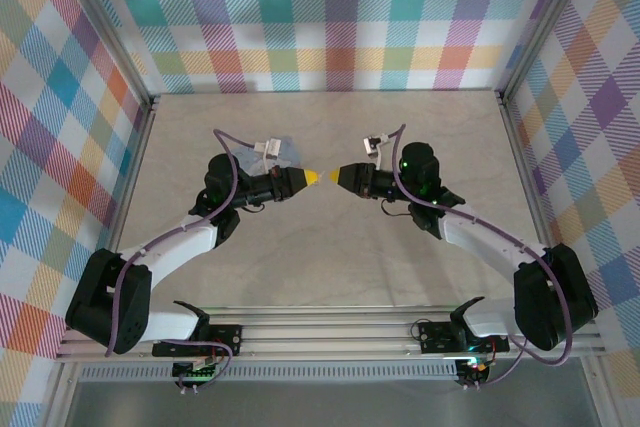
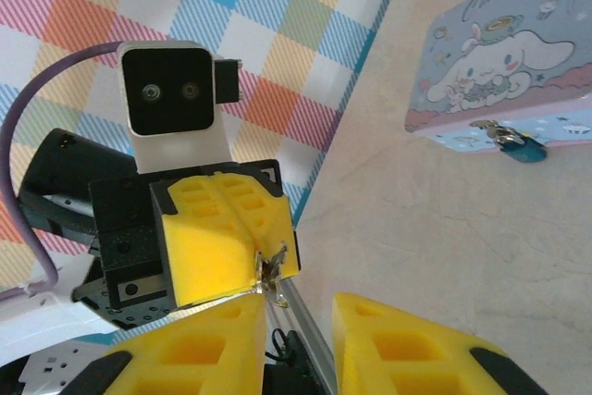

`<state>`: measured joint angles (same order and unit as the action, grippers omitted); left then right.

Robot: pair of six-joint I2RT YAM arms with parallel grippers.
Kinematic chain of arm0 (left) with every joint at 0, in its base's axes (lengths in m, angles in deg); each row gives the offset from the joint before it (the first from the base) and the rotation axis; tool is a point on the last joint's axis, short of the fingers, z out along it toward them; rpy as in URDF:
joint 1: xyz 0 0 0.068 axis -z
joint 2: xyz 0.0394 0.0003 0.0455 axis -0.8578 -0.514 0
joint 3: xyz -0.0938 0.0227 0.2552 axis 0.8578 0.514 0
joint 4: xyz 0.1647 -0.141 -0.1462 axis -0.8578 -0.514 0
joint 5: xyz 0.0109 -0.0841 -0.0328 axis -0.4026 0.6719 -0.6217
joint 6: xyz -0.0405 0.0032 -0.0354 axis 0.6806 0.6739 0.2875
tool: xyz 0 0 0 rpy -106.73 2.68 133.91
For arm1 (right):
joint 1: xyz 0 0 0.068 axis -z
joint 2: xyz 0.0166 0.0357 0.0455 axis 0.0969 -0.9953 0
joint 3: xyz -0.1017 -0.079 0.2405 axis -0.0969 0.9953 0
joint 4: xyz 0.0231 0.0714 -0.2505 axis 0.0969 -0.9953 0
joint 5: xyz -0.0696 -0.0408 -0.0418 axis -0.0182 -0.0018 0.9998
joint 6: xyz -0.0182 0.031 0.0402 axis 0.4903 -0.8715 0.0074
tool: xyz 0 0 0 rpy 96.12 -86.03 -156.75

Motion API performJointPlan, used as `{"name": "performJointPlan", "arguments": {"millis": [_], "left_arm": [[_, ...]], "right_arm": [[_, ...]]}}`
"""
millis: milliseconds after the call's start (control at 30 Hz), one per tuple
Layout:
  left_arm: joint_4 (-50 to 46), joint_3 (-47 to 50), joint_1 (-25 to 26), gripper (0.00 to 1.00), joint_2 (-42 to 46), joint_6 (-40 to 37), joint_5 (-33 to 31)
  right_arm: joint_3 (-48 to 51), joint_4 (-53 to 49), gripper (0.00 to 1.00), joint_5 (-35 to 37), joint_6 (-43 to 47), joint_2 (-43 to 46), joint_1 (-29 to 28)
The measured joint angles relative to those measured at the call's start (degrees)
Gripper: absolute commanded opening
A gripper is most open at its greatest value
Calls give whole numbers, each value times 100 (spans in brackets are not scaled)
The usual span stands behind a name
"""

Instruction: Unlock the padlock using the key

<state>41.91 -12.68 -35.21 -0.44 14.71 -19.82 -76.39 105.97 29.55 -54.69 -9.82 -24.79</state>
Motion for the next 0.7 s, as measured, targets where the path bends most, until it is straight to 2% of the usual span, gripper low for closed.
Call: {"name": "performJointPlan", "arguments": {"millis": [700], "left_arm": [[289,-20,0,0,-11,358,146]], "right_arm": [[4,577,32,-291,-168,0,0]]}}
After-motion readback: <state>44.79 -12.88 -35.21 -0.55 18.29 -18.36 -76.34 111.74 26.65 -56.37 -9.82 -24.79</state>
